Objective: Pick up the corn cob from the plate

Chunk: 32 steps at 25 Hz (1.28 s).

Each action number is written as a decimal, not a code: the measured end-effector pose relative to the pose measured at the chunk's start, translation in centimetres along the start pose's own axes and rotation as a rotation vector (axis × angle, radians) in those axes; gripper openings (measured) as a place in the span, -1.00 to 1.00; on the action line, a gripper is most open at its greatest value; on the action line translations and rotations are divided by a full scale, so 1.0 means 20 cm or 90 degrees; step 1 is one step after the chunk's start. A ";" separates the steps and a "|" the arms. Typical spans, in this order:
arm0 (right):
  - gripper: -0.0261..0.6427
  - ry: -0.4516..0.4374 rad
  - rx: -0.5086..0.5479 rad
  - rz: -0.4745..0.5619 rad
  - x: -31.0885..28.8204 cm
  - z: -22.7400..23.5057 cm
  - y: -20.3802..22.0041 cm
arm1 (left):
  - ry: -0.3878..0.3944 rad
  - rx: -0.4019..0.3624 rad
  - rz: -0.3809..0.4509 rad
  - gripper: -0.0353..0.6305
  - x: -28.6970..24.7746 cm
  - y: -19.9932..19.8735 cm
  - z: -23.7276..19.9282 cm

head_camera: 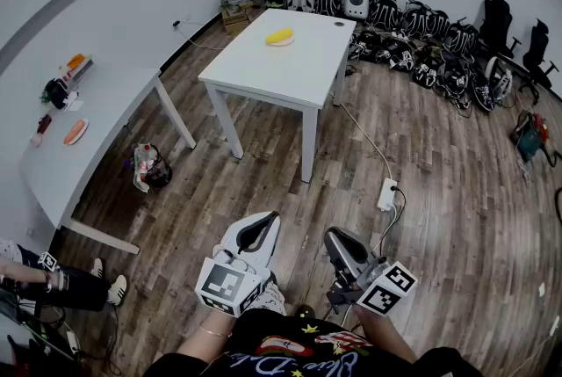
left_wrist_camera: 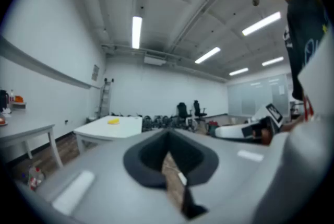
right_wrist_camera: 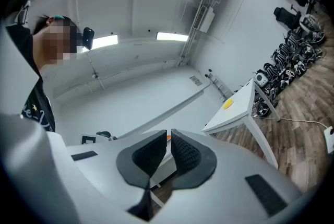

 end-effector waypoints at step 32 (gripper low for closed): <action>-0.88 0.054 0.032 0.065 -2.88 1.02 -0.75 | 0.030 0.002 0.016 -0.89 -1.15 -0.12 -2.80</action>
Point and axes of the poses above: the fingertips, and each gripper's own axes: x backward along the fingers, z to its right, y out of its underside, the point moved 4 cm from there along x, backward along the fingers, and after that the axes turned 15 degrees about y, right-handed, at the moved point
